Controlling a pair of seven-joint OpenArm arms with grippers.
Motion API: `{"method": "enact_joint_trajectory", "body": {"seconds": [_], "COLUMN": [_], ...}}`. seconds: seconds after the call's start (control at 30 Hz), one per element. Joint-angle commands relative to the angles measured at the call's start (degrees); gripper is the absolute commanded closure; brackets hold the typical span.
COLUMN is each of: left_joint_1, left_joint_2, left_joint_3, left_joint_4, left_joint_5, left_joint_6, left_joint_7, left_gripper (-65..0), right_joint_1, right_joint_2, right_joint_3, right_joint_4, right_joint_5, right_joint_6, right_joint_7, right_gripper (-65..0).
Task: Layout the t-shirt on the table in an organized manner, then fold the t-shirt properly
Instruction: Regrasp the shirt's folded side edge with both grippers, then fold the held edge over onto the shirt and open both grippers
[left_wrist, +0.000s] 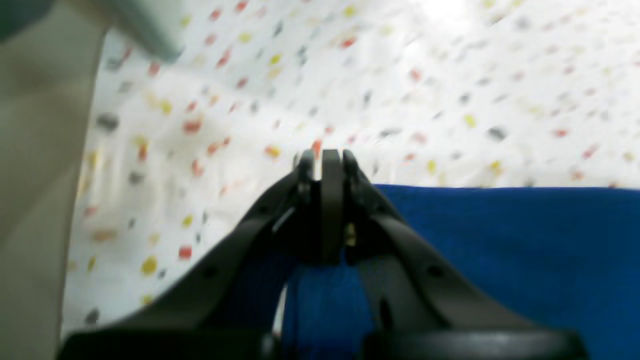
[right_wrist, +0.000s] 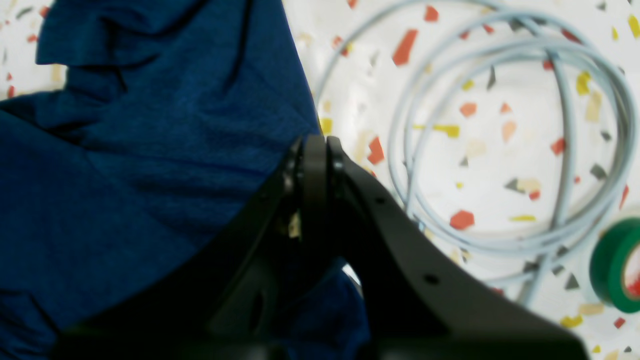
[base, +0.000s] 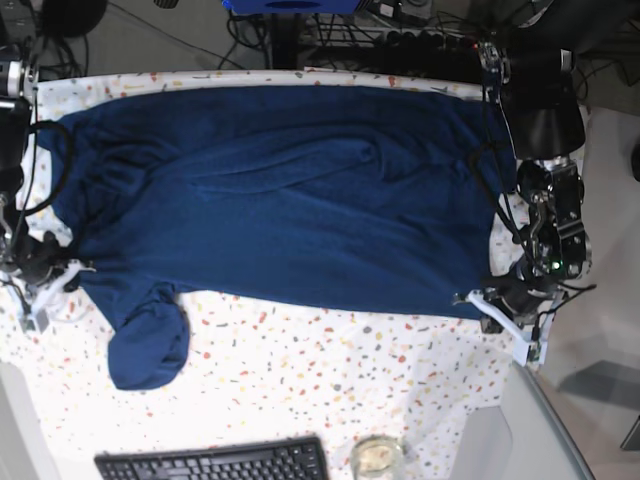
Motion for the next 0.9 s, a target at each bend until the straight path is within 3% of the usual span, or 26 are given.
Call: {"method": "enact_joint_trajectory", "body": {"seconds": [0.0, 0.1, 0.2, 0.4, 0.57, 0.87], "left_joint_1": [-0.7, 2.3, 4.7, 10.5, 16.5, 25.9], "left_joint_2": [-0.6, -0.6, -0.6, -0.5, -0.3, -0.4], "left_joint_3": [-0.1, -0.1, -0.3, -5.2, -8.2, -9.8], "left_joint_4": [2.4, 5.7, 8.6, 16.4, 22.3, 24.6], "left_joint_5": [-0.9, -0.9, -0.9, -0.9, -0.9, -0.9], "left_joint_6": [-0.4, -0.5, -0.6, -0.6, -4.9, -5.2], "left_joint_7": [-1.3, -1.0, 3.3, 7.9, 12.3, 12.6], "left_gripper": [0.0, 0.0, 0.0, 0.0, 0.0, 0.0], "right_joint_1": [1.4, 0.7, -0.9, -6.8, -9.9, -16.6], "right_joint_2": [1.1, 1.1, 1.1, 0.9, 0.7, -0.7], "right_joint_3": [0.3, 0.3, 0.2, 0.5, 0.5, 5.4], "right_joint_4": [1.0, 1.0, 3.5, 17.0, 20.1, 24.2], "right_joint_5": [0.6, 0.6, 0.6, 0.6, 0.7, 0.8], "right_joint_6": [0.3, 0.3, 0.3, 0.3, 0.3, 0.3], "right_joint_7": [1.2, 1.2, 1.1, -6.1, -9.8, -12.0], "right_gripper": [0.0, 0.0, 0.0, 0.0, 0.0, 0.0]}}
